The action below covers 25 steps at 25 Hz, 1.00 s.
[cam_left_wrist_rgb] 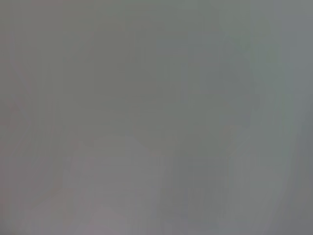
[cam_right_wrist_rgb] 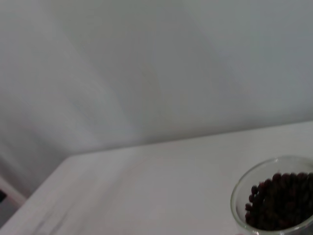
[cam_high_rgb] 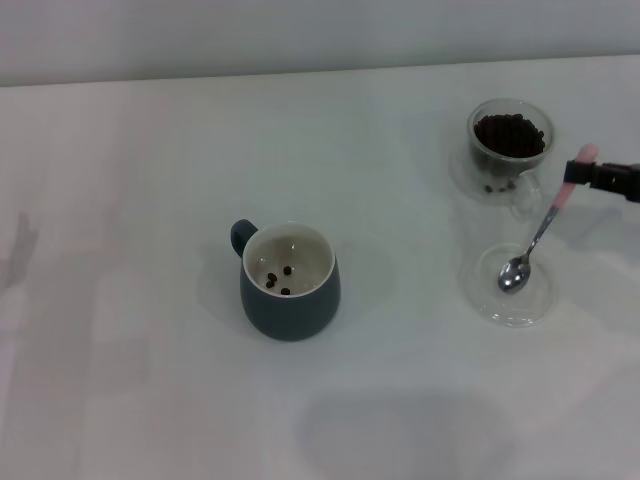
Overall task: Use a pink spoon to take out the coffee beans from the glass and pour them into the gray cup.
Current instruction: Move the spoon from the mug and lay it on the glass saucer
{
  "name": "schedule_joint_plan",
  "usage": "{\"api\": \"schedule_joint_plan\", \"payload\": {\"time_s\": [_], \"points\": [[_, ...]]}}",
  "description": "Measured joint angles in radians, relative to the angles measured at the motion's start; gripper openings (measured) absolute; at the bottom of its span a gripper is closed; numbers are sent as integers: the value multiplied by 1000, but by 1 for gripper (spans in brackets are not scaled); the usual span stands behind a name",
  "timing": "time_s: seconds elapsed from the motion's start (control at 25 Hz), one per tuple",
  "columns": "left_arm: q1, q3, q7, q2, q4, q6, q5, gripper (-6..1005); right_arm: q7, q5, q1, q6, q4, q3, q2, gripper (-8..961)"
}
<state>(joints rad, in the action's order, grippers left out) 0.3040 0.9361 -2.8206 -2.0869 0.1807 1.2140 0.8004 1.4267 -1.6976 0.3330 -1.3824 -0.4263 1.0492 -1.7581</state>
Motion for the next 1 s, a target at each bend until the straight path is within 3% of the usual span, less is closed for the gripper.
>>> {"api": "schedule_joint_plan", "payload": {"time_s": [1.0], "points": [[3, -3, 4, -1, 16, 5, -6, 892, -33, 141, 53, 53, 0, 0, -27, 146]]}}
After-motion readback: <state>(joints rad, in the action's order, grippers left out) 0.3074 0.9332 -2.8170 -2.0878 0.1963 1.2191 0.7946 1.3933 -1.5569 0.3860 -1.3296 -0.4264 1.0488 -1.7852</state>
